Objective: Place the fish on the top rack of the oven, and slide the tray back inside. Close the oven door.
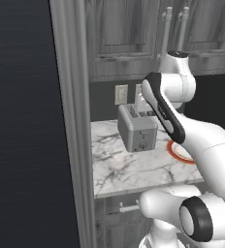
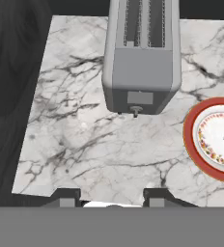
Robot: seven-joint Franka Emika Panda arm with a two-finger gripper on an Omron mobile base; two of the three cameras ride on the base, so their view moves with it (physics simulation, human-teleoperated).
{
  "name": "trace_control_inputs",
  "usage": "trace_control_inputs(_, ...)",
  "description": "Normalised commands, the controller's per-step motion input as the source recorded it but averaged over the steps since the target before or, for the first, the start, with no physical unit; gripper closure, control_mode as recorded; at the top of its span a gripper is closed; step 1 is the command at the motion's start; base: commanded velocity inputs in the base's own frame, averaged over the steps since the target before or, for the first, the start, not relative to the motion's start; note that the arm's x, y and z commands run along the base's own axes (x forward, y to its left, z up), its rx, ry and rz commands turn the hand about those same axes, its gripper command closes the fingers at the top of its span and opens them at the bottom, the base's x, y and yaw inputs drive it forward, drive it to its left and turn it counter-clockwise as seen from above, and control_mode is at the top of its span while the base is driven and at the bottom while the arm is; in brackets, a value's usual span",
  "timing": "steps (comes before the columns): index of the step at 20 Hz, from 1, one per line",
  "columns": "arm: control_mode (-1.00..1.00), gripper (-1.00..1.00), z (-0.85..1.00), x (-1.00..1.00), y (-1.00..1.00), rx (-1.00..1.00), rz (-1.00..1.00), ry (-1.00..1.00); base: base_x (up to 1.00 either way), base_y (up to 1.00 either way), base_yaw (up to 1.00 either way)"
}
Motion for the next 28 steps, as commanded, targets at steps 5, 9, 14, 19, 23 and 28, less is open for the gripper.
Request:
trace_control_inputs(5, -1.00, -1.00, 0.00, -0.33, -0.06, 0.00, 0.00, -0.02, 0.00, 0.00, 0.00)
trace_control_inputs(9, -1.00, -1.00, -0.10, -0.57, -0.56, 0.00, 0.00, -0.07, 0.00, 0.00, 0.00)
trace_control_inputs(14, -1.00, -1.00, -0.30, -0.44, -0.62, -0.04, 0.00, 0.02, 0.00, 0.00, 0.00)
trace_control_inputs(19, -1.00, -1.00, -0.44, -0.06, -0.79, -0.20, 0.00, 0.04, 0.00, 0.00, 0.00)
trace_control_inputs(23, -1.00, -1.00, -0.34, -0.03, -0.67, -0.12, 0.00, 0.00, 0.00, 0.00, 0.00)
trace_control_inputs(28, -1.00, -1.00, -0.25, 0.14, -0.59, 0.01, 0.00, 0.00, 0.00, 0.00, 0.00)
